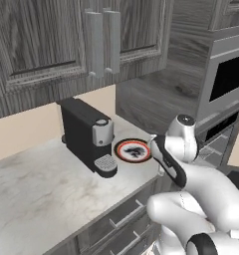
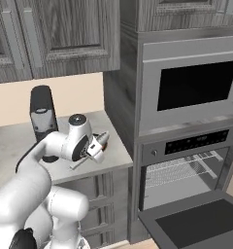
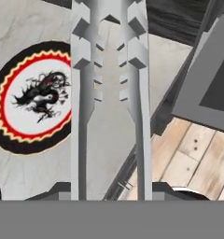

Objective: Pick up the tongs from the counter and place them near the plate next to the oven.

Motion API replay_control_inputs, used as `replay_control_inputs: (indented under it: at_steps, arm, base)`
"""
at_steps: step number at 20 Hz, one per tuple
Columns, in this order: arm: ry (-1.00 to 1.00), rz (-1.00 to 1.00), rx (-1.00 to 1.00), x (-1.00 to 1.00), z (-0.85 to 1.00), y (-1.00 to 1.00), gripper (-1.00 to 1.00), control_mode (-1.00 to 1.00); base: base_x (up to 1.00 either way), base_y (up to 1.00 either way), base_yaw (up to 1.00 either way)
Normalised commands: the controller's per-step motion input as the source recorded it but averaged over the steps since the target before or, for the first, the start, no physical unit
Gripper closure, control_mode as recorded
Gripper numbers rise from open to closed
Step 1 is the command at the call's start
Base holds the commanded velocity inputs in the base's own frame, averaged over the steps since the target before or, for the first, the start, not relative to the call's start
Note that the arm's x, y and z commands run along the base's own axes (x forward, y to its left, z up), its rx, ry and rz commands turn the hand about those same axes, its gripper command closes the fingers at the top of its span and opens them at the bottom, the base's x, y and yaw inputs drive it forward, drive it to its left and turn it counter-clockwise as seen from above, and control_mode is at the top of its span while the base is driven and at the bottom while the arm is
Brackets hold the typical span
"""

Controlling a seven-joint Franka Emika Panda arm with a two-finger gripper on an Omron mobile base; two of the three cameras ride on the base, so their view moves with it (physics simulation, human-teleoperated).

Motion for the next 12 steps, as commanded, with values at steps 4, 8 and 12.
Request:
replay_control_inputs:
  at_steps: [4,8,12]
  arm:
    - [0.0,-0.14,0.05,0.3,-0.18,0.0,1.0,-1.0]
    - [0.0,-0.15,0.03,0.25,-0.2,0.0,1.0,-1.0]
    - [0.01,-0.16,0.02,0.09,-0.24,-0.03,1.0,-1.0]
  base:
    - [0.0,0.0,0.0]
    - [0.0,0.0,0.0]
    - [0.0,0.0,0.0]
